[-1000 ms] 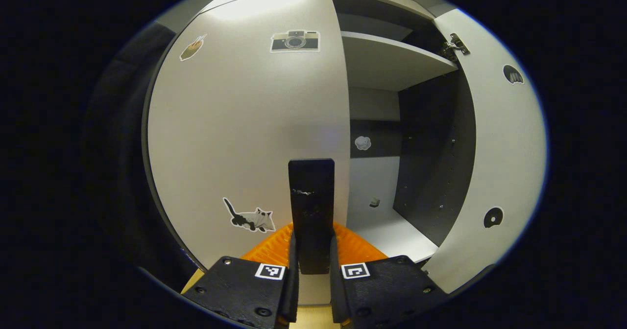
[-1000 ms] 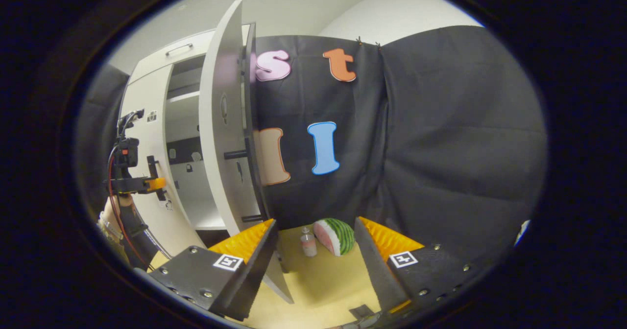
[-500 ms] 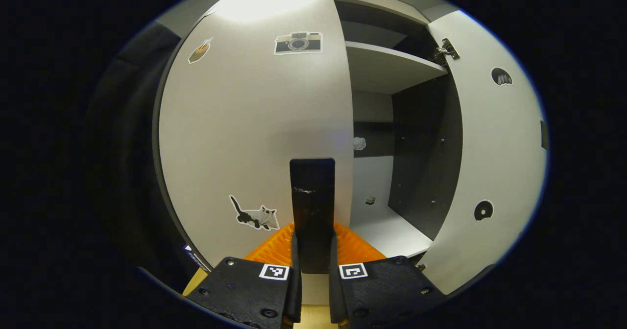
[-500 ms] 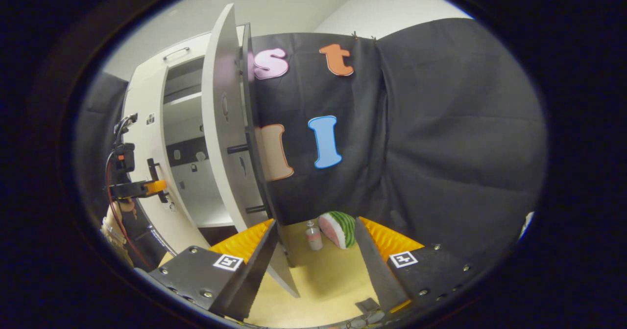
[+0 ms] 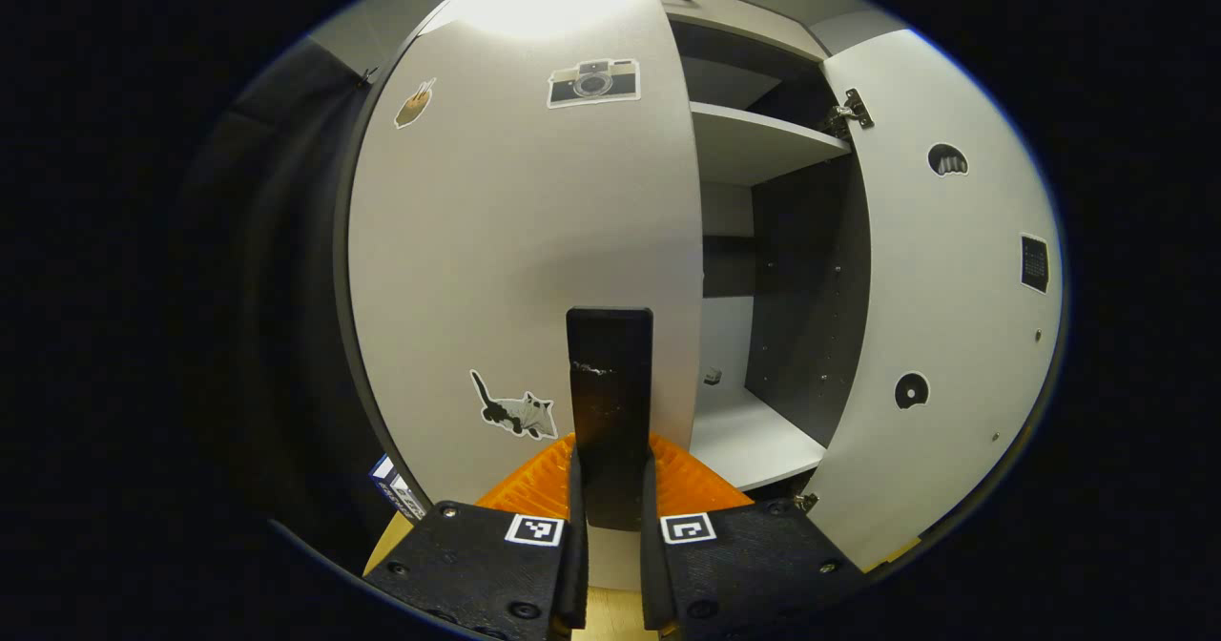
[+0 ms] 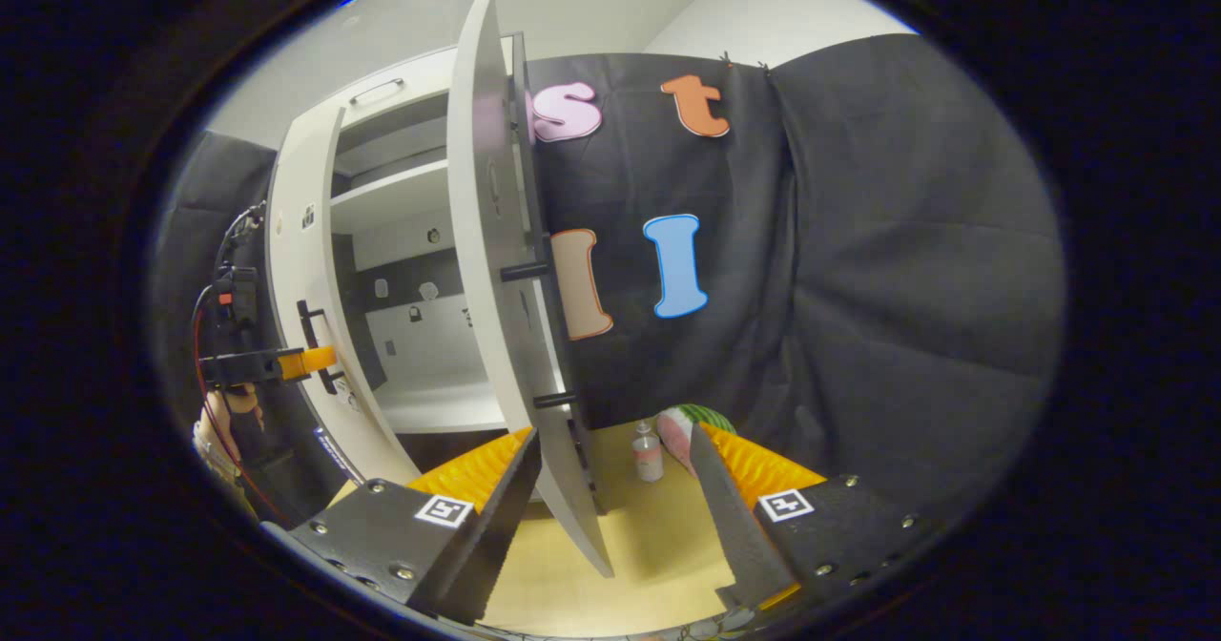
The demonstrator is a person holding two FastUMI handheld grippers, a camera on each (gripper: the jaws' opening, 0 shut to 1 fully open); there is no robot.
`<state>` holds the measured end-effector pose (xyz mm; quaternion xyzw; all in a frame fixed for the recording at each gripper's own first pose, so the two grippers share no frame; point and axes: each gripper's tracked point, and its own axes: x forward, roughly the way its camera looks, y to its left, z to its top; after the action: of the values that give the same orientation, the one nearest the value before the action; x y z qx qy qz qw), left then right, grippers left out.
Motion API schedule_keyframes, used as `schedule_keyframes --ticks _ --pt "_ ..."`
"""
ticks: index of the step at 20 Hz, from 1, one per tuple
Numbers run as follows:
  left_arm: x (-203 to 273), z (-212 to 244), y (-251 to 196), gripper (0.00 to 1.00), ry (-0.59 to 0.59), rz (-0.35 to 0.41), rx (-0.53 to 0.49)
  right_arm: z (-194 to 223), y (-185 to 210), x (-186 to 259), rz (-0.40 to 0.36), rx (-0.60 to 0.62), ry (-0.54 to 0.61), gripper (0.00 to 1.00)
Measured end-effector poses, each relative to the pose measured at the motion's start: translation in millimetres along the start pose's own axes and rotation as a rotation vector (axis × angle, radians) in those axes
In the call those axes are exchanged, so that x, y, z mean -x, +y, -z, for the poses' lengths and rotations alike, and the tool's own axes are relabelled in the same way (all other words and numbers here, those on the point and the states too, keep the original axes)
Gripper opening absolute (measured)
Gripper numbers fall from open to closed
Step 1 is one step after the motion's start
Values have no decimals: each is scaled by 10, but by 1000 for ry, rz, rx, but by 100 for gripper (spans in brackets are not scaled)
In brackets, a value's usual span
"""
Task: Open the right door of the double-door shoe cabinet with the right hand, and open the left door with the left hand.
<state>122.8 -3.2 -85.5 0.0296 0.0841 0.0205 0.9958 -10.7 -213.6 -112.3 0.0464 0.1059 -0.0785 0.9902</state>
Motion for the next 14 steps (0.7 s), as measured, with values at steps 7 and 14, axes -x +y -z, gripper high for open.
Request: schedule_keyframes --ticks 7,14 --pt "208 27 78 23 9 7 0 72 145 -8 -37 -18 13 93" --pt "477 78 205 23 12 7 1 110 344 14 -84 -40 25 97"
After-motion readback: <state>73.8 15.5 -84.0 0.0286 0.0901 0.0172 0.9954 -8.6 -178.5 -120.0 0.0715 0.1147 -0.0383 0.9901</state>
